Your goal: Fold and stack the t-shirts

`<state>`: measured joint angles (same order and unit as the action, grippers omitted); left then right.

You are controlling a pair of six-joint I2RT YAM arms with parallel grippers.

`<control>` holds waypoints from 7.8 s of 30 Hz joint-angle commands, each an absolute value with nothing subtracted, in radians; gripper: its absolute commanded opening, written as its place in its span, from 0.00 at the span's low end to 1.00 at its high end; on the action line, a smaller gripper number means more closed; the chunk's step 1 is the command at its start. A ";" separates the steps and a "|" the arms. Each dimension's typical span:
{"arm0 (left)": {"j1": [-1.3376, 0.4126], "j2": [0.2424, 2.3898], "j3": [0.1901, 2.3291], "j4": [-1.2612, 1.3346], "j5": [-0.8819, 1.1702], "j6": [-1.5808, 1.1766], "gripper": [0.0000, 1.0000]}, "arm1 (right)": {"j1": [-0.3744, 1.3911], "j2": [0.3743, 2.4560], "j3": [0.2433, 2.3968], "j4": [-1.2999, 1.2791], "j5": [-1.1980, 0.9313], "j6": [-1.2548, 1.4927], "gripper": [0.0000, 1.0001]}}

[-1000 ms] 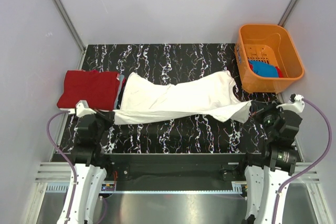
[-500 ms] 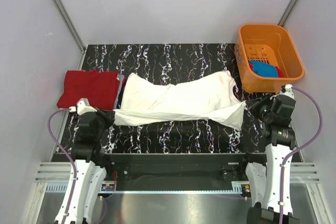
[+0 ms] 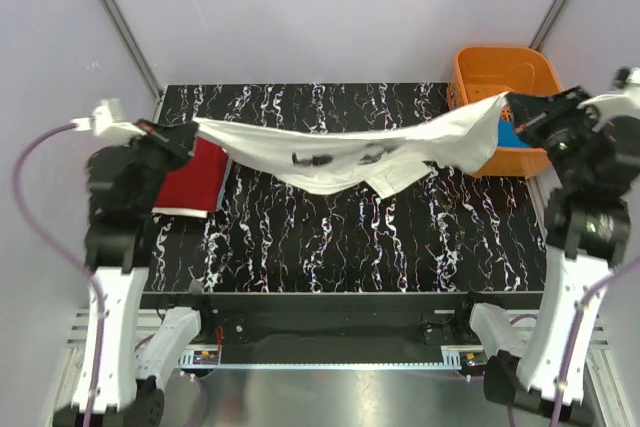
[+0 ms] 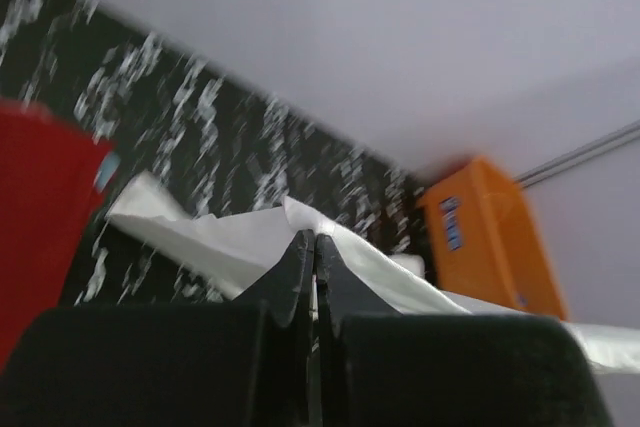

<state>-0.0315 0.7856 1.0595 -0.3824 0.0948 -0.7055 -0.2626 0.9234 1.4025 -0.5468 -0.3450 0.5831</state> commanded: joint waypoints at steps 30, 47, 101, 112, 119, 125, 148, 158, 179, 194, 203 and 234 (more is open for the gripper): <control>-0.029 0.900 1.433 -0.315 0.107 -0.741 0.00 | -0.301 1.253 2.066 -0.371 -0.652 0.657 0.00; -0.012 1.835 2.436 -0.261 0.267 -0.772 0.00 | -0.213 2.043 2.917 -0.403 -0.589 0.782 0.00; -0.028 0.731 0.327 -0.069 -0.023 -0.758 0.00 | -0.238 0.774 0.682 -0.344 -0.285 0.538 0.00; -0.003 1.115 0.555 0.078 -0.038 -0.801 0.00 | -0.201 1.156 0.903 -0.212 -0.189 0.549 0.00; -0.002 1.293 0.663 0.126 -0.026 -0.802 0.00 | -0.146 1.318 1.021 -0.199 -0.118 0.538 0.00; -0.002 1.390 0.755 0.118 -0.035 -0.781 0.00 | -0.146 1.410 1.051 -0.157 -0.107 0.535 0.00; -0.009 1.510 0.888 0.061 -0.011 -0.667 0.59 | -0.075 1.418 1.108 -0.176 -0.060 0.503 0.61; -0.103 1.206 0.654 0.017 -0.072 -0.707 0.99 | -0.075 1.118 0.645 -0.010 -0.020 0.752 0.56; -0.103 1.078 0.419 0.049 -0.152 -0.956 0.88 | -0.077 1.364 0.393 0.269 0.210 1.066 0.31; -0.130 1.212 0.402 0.166 -0.127 -0.995 0.58 | -0.077 1.186 0.400 0.120 0.345 1.014 0.00; -0.173 1.357 0.459 0.201 -0.190 -1.045 0.57 | -0.077 1.210 0.394 0.147 0.305 1.009 0.00; -0.067 0.916 0.704 -0.346 -0.339 -0.904 0.00 | -0.092 0.893 0.668 -0.336 0.287 0.975 0.00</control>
